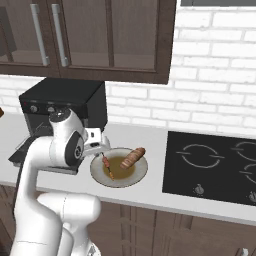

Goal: Pick up the kebab skewer and baguette bread, and place them inside the toaster oven. Close the toaster oven door and start by setting the timer.

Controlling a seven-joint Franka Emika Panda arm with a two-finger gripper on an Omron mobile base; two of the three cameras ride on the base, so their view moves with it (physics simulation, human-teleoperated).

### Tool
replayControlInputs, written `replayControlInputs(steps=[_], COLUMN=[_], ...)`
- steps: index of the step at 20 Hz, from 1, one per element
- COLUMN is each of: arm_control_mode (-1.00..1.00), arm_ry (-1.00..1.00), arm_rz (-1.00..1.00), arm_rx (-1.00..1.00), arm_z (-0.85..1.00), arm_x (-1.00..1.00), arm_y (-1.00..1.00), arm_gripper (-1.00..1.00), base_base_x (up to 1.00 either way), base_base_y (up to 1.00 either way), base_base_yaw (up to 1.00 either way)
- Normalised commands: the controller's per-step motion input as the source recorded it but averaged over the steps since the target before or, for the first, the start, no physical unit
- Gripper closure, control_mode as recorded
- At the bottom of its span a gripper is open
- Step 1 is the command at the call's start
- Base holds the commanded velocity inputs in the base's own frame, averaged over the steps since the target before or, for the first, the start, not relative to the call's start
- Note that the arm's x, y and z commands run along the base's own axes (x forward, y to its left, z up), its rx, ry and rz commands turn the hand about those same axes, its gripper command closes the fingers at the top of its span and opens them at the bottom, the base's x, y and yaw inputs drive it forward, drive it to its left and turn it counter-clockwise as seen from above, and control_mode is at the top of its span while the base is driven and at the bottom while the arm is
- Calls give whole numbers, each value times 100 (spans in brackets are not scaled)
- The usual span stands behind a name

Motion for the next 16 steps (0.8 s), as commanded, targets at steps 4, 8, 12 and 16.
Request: replayControlInputs(steps=[4, 8, 12, 16], arm_control_mode=[-100, -100, -100, -100], arm_ry=[14, 13, 16, 18], arm_rz=[6, 7, 2, 4], arm_rx=[0, 0, 0, 0], arm_z=[-5, -9, -25, -31], arm_x=[81, 74, 46, 28], arm_y=[-6, 39, 16, -6], arm_gripper=[-100, -100, -100, -100], base_base_x=[0, 0, 0, 0], base_base_y=[0, 0, 0, 0], base_base_yaw=[0, 0, 0, 0])
